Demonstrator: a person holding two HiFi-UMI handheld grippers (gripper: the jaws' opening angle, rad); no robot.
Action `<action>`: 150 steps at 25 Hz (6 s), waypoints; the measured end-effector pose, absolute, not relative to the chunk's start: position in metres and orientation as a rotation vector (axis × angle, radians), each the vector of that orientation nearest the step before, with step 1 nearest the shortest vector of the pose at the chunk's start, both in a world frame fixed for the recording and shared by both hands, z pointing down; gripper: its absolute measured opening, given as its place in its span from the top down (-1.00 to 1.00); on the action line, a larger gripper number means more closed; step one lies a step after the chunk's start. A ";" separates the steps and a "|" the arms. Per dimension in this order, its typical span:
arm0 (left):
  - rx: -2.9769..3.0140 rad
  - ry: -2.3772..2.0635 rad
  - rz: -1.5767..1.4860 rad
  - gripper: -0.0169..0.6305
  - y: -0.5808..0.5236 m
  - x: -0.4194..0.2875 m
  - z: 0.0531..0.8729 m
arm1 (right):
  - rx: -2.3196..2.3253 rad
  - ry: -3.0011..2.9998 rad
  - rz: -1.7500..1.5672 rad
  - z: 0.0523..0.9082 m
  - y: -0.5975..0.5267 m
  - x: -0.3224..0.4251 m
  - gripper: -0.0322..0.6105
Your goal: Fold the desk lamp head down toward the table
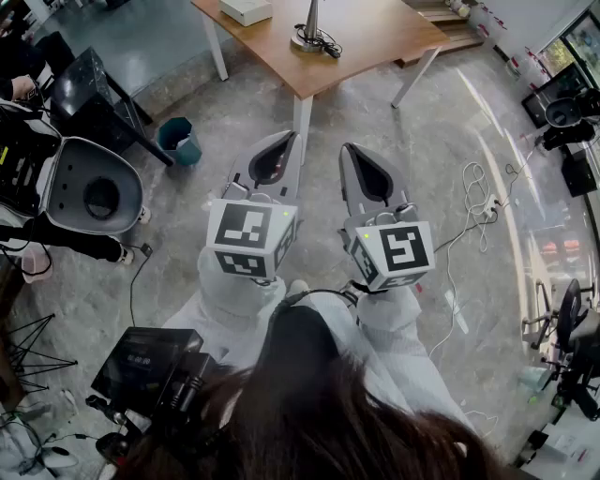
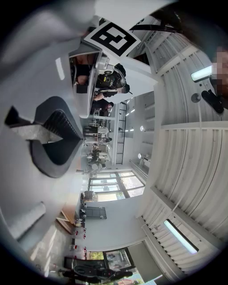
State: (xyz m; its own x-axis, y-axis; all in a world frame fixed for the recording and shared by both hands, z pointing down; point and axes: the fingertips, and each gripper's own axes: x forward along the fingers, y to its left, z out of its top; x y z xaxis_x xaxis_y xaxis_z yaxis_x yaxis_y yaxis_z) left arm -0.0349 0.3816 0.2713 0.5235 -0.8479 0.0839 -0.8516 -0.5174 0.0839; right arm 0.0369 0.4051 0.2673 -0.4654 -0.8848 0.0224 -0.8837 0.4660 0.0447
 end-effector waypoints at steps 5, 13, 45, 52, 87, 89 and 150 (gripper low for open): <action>2.636 -1.479 0.057 0.94 0.374 -0.040 0.274 | 1.599 -2.653 -0.034 0.270 0.398 0.032 0.90; 2.633 -1.484 0.049 0.94 0.380 -0.034 0.271 | 1.600 -2.677 -0.028 0.267 0.405 0.036 0.89; 2.605 -1.331 0.126 0.94 0.031 -0.062 0.303 | 1.701 -2.554 0.106 0.302 0.062 0.029 0.89; 2.559 -1.297 0.168 0.94 -0.067 -0.048 0.330 | 1.683 -2.512 0.219 0.338 -0.038 0.052 0.89; 1.913 -0.111 -0.007 0.34 -0.357 0.029 0.366 | 1.128 -2.610 0.247 0.450 -0.347 0.074 0.51; 1.800 -0.021 -0.093 0.29 -0.360 0.034 0.355 | 1.103 -2.609 0.237 0.452 -0.351 0.073 0.47; 2.378 -0.140 0.430 0.83 -0.334 0.058 0.433 | 0.734 -2.750 0.440 0.464 -0.376 0.062 0.53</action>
